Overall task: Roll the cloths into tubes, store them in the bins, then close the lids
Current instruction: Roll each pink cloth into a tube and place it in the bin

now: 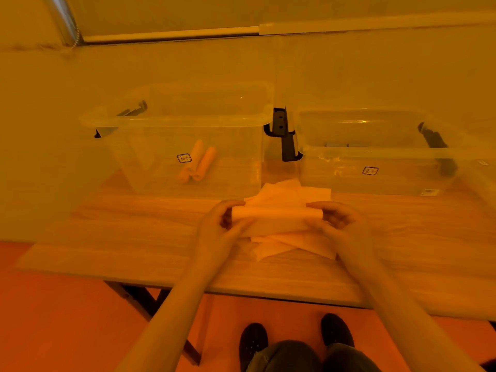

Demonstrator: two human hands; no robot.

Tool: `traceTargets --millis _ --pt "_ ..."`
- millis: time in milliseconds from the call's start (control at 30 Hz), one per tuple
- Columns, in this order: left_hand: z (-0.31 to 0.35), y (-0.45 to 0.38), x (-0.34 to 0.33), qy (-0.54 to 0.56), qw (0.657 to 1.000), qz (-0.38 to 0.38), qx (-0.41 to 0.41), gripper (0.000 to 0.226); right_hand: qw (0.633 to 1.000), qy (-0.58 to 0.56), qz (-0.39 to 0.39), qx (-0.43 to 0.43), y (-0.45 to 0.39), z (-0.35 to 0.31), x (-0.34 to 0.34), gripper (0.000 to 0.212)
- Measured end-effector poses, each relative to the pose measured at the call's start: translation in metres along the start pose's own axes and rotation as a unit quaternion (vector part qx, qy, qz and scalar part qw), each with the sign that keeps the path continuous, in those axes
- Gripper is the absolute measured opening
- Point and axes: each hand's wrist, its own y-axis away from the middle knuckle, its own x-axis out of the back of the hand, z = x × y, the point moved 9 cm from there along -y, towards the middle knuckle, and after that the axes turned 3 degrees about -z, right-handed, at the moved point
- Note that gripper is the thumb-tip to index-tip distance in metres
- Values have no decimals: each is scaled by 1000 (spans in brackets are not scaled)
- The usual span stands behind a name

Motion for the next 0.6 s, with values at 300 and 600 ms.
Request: traceTargets --millis 300,600 --pt "-5 -1 -3 55 998 -10 9 31 999 35 -4 22 4 -4 -1 8" --pt "-6 -1 4 -3 1000 22 1 16 998 51 -33 9 4 -1 -8 29"
